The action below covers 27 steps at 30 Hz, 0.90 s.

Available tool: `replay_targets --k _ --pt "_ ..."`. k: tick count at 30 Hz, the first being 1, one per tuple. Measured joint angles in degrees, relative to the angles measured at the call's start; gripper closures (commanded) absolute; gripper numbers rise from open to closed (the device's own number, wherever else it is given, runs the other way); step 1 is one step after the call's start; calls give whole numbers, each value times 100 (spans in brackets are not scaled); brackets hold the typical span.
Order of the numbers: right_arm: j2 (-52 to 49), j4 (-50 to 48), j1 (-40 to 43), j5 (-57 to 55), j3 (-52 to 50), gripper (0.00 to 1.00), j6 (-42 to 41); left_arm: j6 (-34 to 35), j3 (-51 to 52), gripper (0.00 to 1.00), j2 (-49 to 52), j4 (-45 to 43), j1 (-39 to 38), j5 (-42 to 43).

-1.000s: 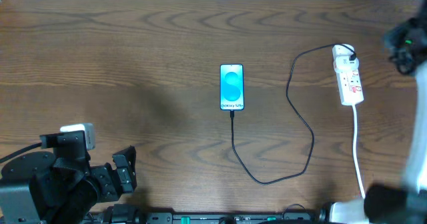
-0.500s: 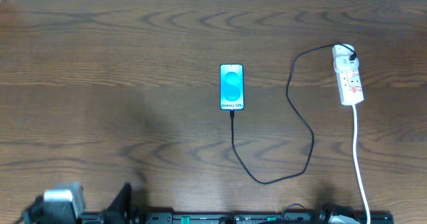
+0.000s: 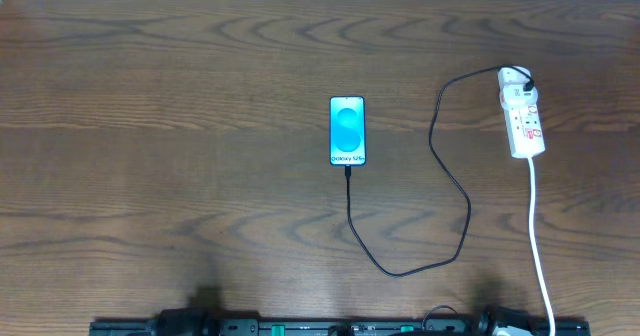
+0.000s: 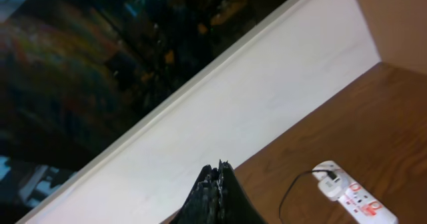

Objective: Plug charger to phone and switch on socket

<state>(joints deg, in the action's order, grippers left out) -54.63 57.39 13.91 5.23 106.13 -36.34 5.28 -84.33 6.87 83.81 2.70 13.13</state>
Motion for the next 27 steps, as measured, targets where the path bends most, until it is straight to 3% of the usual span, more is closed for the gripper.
replay_targets --k 20,27 --pt "859 -24 0 382 0 99 162 0 -2 6 -247 48 0 0" --pt "992 -20 -39 380 0 99 229 0 -11 6 -254 533 0 0"
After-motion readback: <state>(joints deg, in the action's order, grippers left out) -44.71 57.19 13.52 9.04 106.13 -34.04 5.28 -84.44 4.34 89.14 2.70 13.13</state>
